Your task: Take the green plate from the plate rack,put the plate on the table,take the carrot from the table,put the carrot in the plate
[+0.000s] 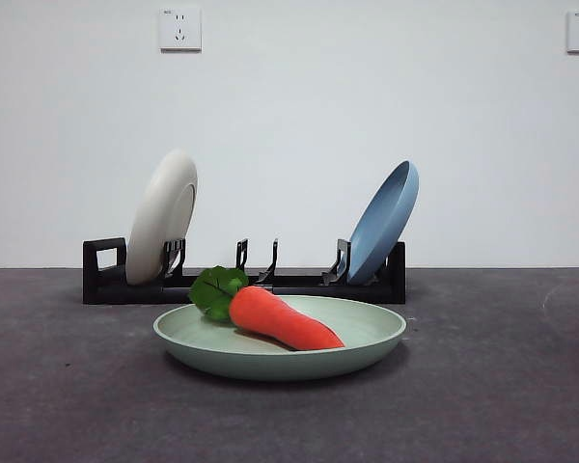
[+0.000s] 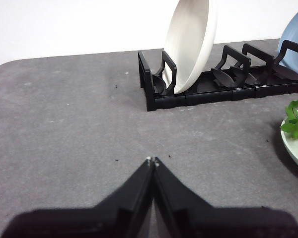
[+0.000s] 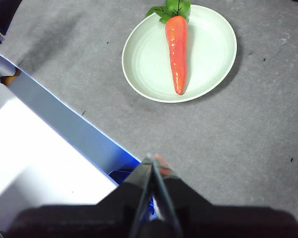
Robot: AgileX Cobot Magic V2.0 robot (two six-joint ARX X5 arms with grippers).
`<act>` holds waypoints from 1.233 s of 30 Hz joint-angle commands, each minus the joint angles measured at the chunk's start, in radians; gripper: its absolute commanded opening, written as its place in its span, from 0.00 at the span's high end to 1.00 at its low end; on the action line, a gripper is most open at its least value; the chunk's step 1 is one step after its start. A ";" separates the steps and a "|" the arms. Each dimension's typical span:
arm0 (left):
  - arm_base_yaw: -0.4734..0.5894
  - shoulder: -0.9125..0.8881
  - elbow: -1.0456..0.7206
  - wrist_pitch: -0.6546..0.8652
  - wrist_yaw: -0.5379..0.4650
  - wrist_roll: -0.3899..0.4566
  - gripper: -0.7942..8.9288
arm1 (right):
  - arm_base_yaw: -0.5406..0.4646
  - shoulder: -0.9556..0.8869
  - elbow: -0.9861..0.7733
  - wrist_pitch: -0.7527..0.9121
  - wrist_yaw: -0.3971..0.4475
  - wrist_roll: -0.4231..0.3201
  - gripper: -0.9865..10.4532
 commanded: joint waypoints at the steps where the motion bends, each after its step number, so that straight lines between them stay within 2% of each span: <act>1: 0.003 -0.003 -0.014 0.003 0.000 -0.007 0.92 | 0.002 -0.001 -0.005 0.004 0.003 0.006 0.91; 12: 0.003 -0.003 -0.014 0.003 0.000 -0.007 0.92 | -0.005 -0.007 -0.005 0.003 0.005 0.006 0.91; 14: 0.003 -0.003 -0.014 0.003 0.000 -0.007 0.92 | -0.024 -0.034 -0.005 0.003 0.003 0.005 0.91; 16: 0.003 -0.003 -0.014 0.003 0.000 -0.007 0.92 | -0.055 -0.056 -0.005 0.006 0.003 -0.041 0.91; 18: 0.003 -0.003 -0.014 0.003 0.000 -0.007 0.92 | -0.110 -0.091 -0.008 0.028 0.003 -0.058 0.91; 23: 0.003 -0.003 -0.014 0.003 0.000 -0.007 0.92 | -0.296 -0.222 -0.079 0.207 -0.005 -0.102 0.91; 29: 0.003 -0.003 -0.014 0.003 0.000 -0.006 0.92 | -0.510 -0.422 -0.316 0.466 -0.004 -0.108 0.91; 32: 0.003 -0.003 -0.014 0.003 0.000 -0.007 0.92 | -0.576 -0.520 -0.471 0.600 -0.004 -0.108 0.91; 37: 0.003 -0.003 -0.014 0.003 0.000 -0.007 0.92 | -0.625 -0.645 -0.697 0.791 -0.001 -0.079 0.91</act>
